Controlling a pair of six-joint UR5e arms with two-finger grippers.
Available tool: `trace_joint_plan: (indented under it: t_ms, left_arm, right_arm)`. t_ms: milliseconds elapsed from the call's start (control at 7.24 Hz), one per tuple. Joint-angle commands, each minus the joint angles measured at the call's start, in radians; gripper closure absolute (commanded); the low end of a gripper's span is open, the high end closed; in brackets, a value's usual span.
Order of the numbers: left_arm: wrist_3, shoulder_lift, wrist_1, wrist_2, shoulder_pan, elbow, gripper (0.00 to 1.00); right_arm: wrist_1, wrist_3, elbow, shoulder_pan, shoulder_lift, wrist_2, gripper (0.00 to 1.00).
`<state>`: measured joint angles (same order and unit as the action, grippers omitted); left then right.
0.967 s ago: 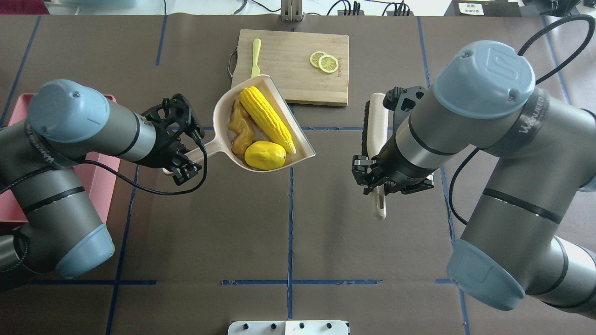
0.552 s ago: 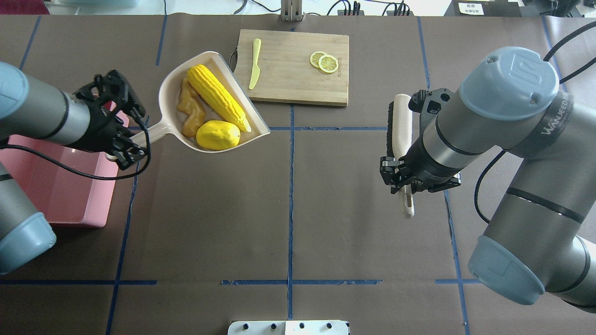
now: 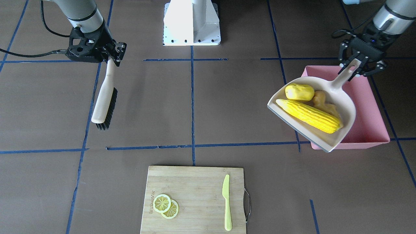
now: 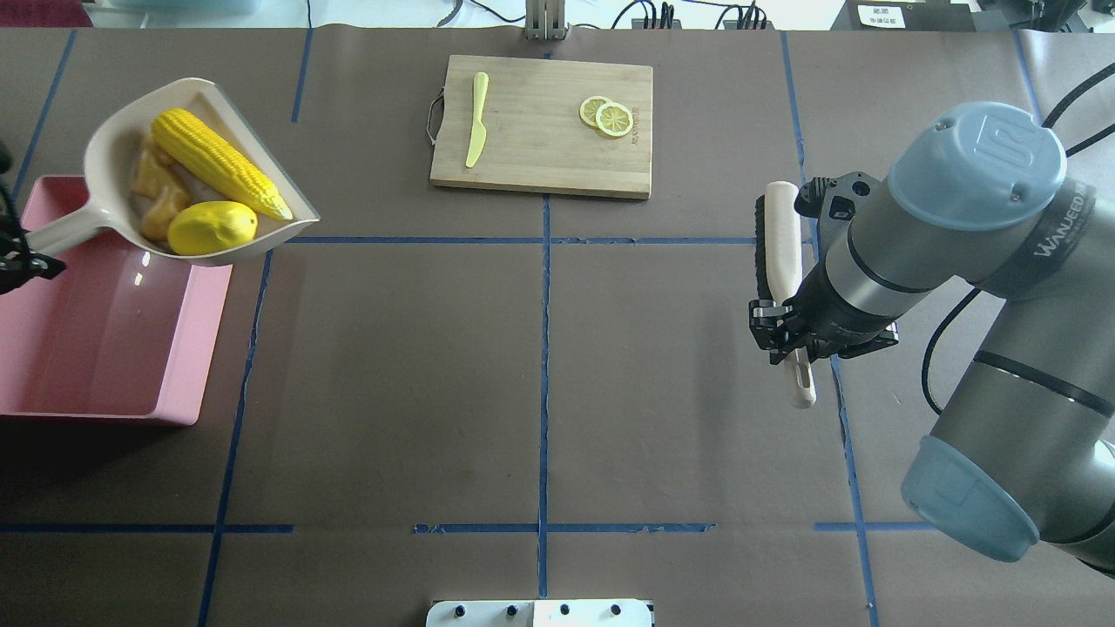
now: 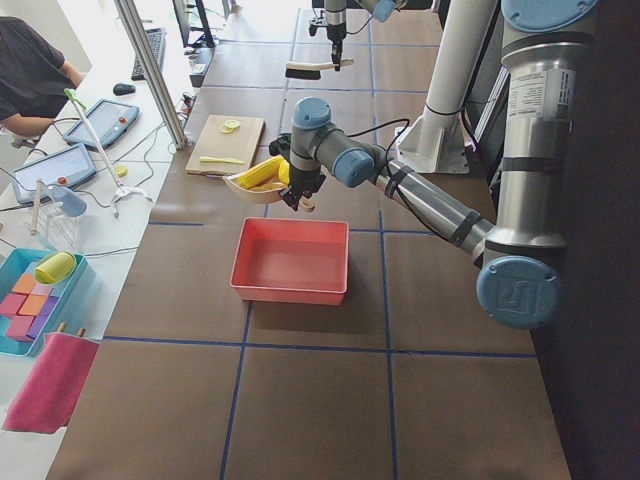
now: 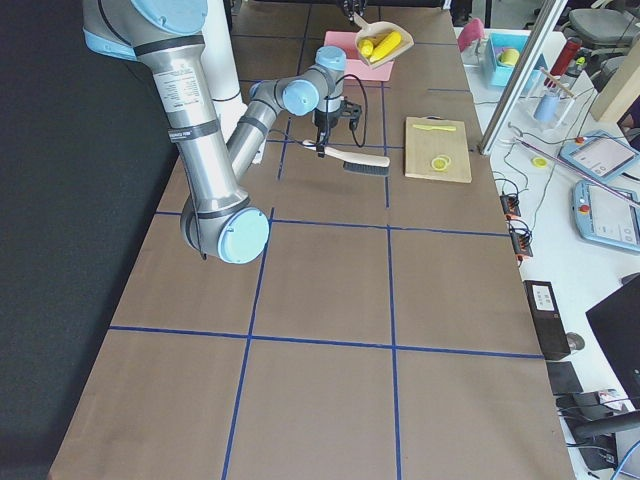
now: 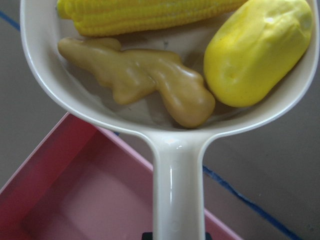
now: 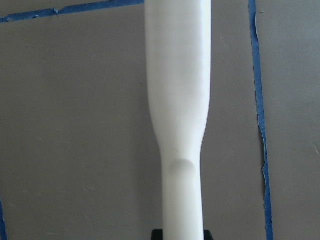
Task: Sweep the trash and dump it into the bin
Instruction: 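Carry the loaded dustpan over the pink bin with the left gripper while the right withdraws, then tilt the dustpan with the left gripper to dump the items into the pink bin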
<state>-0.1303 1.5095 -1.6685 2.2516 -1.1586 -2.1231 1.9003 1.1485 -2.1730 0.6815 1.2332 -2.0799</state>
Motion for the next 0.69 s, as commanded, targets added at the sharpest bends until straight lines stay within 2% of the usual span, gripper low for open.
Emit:
trace_joint_plan:
  t_ms: [0,138,276,414,552]
  left_arm:
    - [-0.131,-0.139,0.006,0.034,-0.146,0.006,0.95]
    - [-0.138,-0.155,0.004,0.029,-0.197,0.021,0.95]
    - [-0.15,-0.182,0.004,0.028,-0.199,0.022,0.96]
    - [-0.31,-0.184,0.03,-0.031,-0.207,0.023,0.96]
    - [-0.466,-0.181,0.097,-0.143,-0.219,0.017,0.96]
  right_arm:
    - [-0.006,-0.053,-0.004,0.029,0.06,0.001,0.97]
    - [-0.01,-0.085,-0.008,0.033,0.095,0.003,0.96]
    - [-0.01,-0.09,-0.008,0.032,0.097,0.006,0.96]
    - [-0.01,-0.09,-0.008,0.032,0.104,0.024,0.96]
    - [-0.01,-0.099,-0.01,0.032,0.127,0.043,0.96]
